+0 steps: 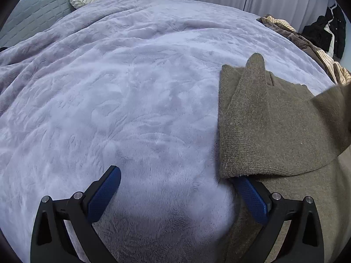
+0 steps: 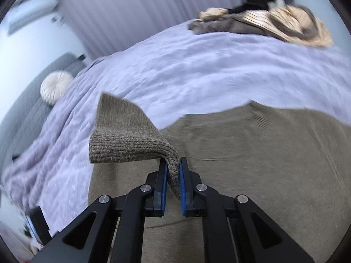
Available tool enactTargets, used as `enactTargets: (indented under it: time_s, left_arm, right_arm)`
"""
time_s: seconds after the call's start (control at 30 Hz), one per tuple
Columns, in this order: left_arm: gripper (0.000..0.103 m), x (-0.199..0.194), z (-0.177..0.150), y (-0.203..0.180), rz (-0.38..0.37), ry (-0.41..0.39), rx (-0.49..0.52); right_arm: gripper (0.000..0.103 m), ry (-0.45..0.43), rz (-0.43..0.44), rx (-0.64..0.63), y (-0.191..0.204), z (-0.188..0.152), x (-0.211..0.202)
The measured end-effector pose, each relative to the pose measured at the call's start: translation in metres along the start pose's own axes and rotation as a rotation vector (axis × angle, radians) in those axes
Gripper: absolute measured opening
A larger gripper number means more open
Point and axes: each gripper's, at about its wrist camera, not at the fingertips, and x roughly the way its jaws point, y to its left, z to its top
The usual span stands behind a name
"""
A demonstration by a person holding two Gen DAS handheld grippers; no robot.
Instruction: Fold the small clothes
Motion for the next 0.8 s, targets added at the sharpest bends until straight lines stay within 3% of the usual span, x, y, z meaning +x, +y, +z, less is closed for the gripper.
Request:
enactTargets:
  time_s: [0.07,0.17,0.23,0.27,0.3,0.43,0.47,0.53,0.67,0.73,0.8]
  left_arm:
    - [0.103,0.001,0.000,-0.002,0.010,0.001,0.006]
    - [0.103,0.002,0.000,-0.002,0.020,0.001,0.011]
    - [0.103,0.003,0.000,-0.003,0.024,0.002,0.014]
    - [0.103,0.003,0.000,-0.003,0.026,0.003,0.016]
    - [0.103,0.003,0.000,-0.003,0.028,0.003,0.016]
    - [0.103,0.003,0.000,-0.006,0.044,0.004,0.024]
    - [0.103,0.003,0.000,-0.006,0.046,0.003,0.025]
    - [0.103,0.003,0.000,-0.006,0.048,0.003,0.023]
    - [0.103,0.003,0.000,-0.005,0.048,0.002,0.017]
    - [0.103,0.003,-0.001,-0.005,0.043,-0.003,0.019]
    - [0.103,0.003,-0.001,-0.005,0.034,-0.004,0.027]
  right_arm:
    - [0.011,0.049,-0.005,0.121,-0.045,-0.001,0.002]
    - [0.016,0.124,0.075,0.252,-0.087,-0.011,0.009]
    - [0.037,0.126,0.146,0.296,-0.099,-0.016,0.010]
    - [0.052,0.103,0.199,0.316,-0.101,-0.017,0.010]
    - [0.059,0.088,0.222,0.327,-0.100,-0.016,0.010]
    - [0.061,0.082,0.227,0.362,-0.093,0.000,0.033]
    - [0.058,0.093,0.228,0.385,-0.092,0.005,0.041]
    - [0.004,0.123,0.212,0.381,-0.087,0.014,0.047]
    - [0.006,0.031,0.196,0.235,-0.069,0.019,0.003]
    - [0.006,-0.014,0.125,0.170,-0.074,0.011,-0.020]
    - [0.006,-0.003,0.057,0.180,-0.094,0.003,-0.024]
